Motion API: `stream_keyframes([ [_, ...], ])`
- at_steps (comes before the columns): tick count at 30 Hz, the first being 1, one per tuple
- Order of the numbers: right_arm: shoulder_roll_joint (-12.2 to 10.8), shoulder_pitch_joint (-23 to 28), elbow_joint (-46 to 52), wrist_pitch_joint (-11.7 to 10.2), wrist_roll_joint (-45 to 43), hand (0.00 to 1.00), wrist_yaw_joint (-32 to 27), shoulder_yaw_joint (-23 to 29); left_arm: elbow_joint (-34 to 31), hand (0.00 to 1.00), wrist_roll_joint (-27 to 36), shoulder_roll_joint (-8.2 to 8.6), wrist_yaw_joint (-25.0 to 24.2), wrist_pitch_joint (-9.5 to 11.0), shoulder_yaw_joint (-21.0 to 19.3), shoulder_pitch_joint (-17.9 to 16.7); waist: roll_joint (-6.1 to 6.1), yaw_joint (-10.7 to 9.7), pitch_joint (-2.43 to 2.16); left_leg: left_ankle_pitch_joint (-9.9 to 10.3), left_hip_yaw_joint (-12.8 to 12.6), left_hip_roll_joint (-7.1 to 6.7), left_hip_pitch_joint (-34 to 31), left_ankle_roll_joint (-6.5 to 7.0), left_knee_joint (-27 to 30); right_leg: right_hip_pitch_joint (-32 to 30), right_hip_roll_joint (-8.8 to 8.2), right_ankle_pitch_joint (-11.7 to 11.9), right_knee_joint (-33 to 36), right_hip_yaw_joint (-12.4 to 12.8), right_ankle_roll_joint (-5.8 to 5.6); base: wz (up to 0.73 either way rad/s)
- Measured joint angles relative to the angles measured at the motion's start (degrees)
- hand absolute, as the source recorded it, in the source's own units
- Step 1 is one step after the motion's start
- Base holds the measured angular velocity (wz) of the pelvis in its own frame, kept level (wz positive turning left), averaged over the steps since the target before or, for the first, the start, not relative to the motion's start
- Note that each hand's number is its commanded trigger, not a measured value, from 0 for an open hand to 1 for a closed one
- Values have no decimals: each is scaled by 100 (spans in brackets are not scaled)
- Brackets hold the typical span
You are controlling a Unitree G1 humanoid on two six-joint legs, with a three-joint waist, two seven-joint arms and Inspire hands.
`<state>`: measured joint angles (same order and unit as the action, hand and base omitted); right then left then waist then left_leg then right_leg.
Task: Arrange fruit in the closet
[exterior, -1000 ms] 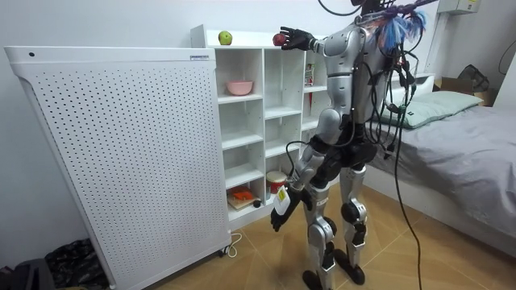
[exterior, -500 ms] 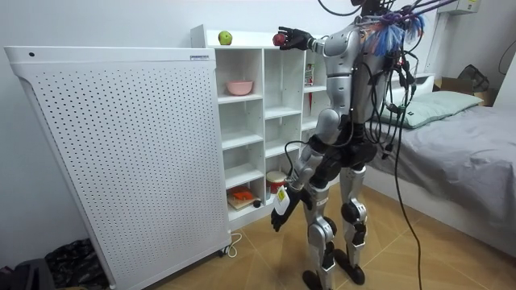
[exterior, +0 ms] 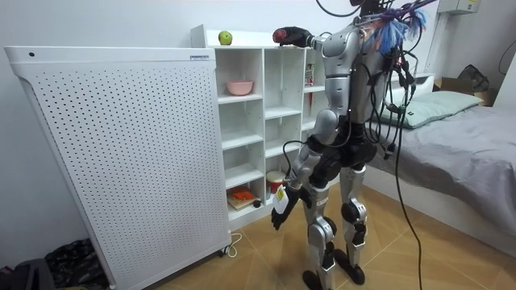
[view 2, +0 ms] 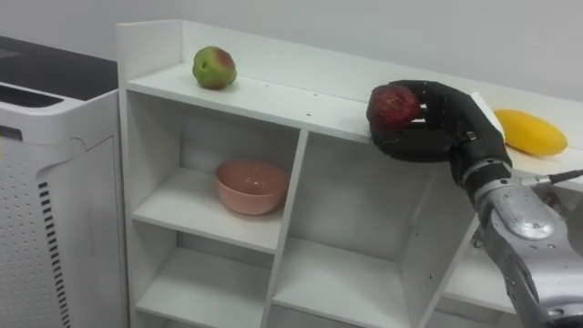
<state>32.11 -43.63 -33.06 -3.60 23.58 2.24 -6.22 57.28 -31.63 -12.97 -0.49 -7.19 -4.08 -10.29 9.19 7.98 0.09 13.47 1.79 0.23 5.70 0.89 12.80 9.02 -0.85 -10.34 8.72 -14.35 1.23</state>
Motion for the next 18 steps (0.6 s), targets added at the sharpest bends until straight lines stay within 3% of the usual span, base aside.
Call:
stream_keyframes([
  [8,41,-76,14,-11,-26,100,-71,-6,31,0,52,-153,0,0,1,-7,11,19,25,-1,11,-1,50,1,-57,24,-2,0,-8,-5,0,0],
  [13,41,-76,90,-11,5,100,-72,-105,9,0,35,-158,0,9,9,-23,12,19,24,-3,10,-2,56,4,-84,22,8,0,-4,2,0,0],
  [18,30,59,787,4,62,100,4,-257,8,0,60,-161,32,27,125,-4,-53,-45,53,-1,19,3,-59,6,-14,-71,6,0,4,19,0,-1],
])
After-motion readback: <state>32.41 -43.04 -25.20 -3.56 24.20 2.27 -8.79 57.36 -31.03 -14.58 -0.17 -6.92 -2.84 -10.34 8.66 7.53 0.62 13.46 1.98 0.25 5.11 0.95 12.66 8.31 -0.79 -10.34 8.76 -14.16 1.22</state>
